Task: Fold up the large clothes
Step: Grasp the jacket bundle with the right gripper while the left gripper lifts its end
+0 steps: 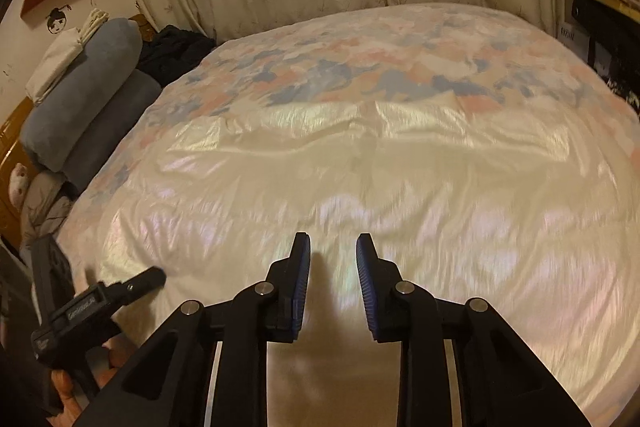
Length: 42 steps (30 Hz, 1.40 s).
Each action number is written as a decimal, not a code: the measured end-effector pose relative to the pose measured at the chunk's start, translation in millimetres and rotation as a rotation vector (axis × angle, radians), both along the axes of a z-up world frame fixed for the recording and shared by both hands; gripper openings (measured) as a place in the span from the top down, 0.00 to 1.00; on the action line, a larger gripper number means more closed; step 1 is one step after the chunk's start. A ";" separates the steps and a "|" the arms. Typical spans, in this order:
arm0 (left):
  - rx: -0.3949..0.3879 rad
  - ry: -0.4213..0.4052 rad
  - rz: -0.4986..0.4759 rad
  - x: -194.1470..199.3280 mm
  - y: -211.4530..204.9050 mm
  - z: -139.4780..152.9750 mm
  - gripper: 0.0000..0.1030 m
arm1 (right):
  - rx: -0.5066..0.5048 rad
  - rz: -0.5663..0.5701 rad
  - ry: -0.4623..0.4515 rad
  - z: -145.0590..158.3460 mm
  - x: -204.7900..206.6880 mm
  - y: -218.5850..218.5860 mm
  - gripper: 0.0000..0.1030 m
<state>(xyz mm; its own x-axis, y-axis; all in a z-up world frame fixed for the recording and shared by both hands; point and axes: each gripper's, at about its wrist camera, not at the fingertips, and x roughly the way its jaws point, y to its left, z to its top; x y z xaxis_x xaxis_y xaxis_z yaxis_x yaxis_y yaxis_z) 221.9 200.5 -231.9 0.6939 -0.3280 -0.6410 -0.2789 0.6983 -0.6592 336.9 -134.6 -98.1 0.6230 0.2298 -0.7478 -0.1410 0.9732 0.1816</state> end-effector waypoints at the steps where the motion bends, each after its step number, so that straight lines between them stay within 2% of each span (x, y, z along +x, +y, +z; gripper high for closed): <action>1: 0.013 -0.004 0.006 2.3 -2.2 0.6 0.29 | -0.006 -0.006 -0.008 0.4 8.5 3.5 0.77; 2: 0.038 -0.011 0.014 3.6 -4.9 3.1 0.30 | -0.008 -0.019 -0.016 -0.7 19.1 5.8 0.78; 4: 0.078 -0.027 0.021 5.9 -13.0 9.9 0.40 | -0.019 -0.042 -0.022 -3.8 36.6 12.6 0.78; 5: 0.111 -0.047 0.022 5.3 -17.6 15.4 0.48 | -0.029 -0.062 -0.018 -9.8 48.2 15.0 0.78; 6: 0.155 -0.064 0.017 5.1 -23.3 21.6 0.55 | -0.031 -0.076 -0.002 -17.5 58.5 17.2 0.78; 9: 0.271 -0.117 -0.004 3.4 -41.0 41.4 0.69 | -0.074 -0.093 0.063 -49.6 83.3 28.1 0.78; 12: 0.409 -0.190 -0.033 0.2 -68.7 65.1 0.75 | -0.158 -0.079 0.040 -70.6 90.6 39.3 0.78; 13: 0.461 -0.220 -0.044 -1.4 -80.6 73.1 0.76 | -0.182 -0.077 0.033 -74.9 91.9 42.8 0.78; 17: 0.564 -0.300 -0.075 4.1 -124.4 97.6 0.78 | -0.181 -0.060 0.022 -86.1 94.8 42.4 0.78; 23: 0.637 -0.340 -0.103 9.0 -157.6 109.5 0.78 | -0.087 -0.043 0.023 -98.3 100.5 24.2 0.77; 32: 0.726 -0.366 -0.118 -0.7 -191.7 122.4 0.78 | -0.033 -0.029 0.056 -106.0 124.3 8.9 0.78; 35: 0.762 -0.395 -0.130 -15.3 -190.7 127.9 0.78 | -0.001 -0.019 0.138 -91.3 148.6 3.3 0.78; 38: 0.783 -0.412 -0.135 -31.7 -195.3 130.3 0.78 | 0.059 -0.066 0.164 -80.0 180.3 -18.7 0.78; 42: 0.792 -0.423 -0.150 -38.9 -202.1 132.3 0.78 | 0.076 -0.077 0.211 -86.6 217.8 -29.7 0.78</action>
